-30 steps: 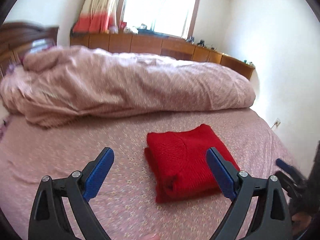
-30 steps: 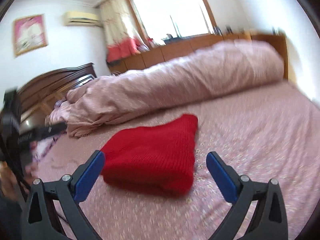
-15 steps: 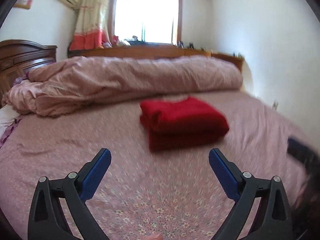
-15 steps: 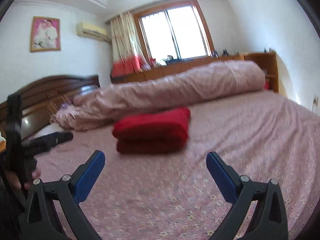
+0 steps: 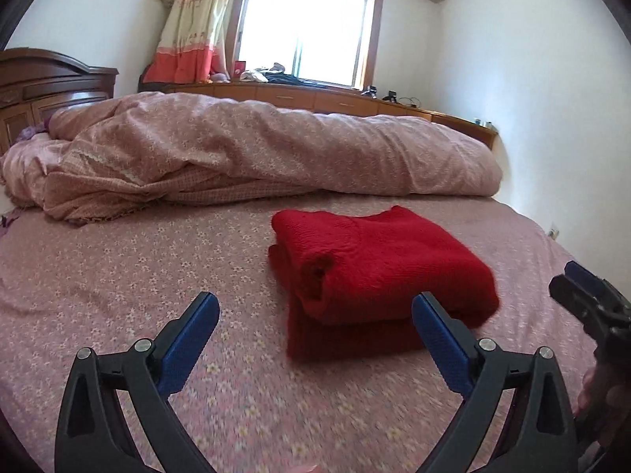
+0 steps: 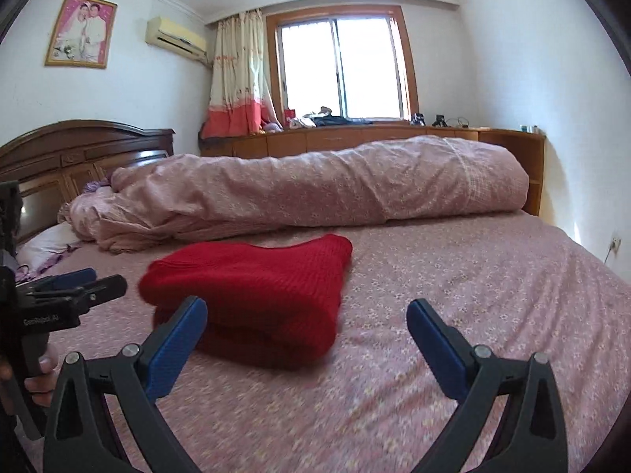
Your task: Fold small clothes
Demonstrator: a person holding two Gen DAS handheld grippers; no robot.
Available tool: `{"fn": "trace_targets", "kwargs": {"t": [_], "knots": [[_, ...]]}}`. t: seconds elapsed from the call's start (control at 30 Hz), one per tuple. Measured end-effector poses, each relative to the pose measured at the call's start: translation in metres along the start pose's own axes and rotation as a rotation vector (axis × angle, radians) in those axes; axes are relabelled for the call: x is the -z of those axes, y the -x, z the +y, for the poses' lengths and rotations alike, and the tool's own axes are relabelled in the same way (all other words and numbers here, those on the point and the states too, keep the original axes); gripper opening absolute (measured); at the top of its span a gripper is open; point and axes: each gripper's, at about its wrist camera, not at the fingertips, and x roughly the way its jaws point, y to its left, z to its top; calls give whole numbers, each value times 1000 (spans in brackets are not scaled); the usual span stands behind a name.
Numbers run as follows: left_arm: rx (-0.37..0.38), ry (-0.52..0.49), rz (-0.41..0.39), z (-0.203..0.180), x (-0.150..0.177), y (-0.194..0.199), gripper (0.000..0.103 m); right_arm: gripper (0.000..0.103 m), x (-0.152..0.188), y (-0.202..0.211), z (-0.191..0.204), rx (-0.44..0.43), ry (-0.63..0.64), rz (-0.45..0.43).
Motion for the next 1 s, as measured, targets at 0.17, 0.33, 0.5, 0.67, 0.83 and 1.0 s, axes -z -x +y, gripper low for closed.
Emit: {"fn": "trace_targets", "kwargs": {"t": [0.17,0.33,0.5,0.67,0.83,1.0], "knots": [[-10,-20,17,1,13,-25,95,103,4,-27,-4,11,13,6],[19,-53,102,-7,26,-42,95,103,19,-53,2,27,47,94],[24,-136,70,-26,29,-35,98,103,20,-44,-1,13,30,49],[23,-144,62,-27,28,-33,98,103,19,-44,-2,14,24,46],[25,-131,68,-24,27,-33,98,103,19,-44,7,14,65,43],[27,-126,73,-22,27,-34,98,103,20,-43,10,14,75,47]]}}
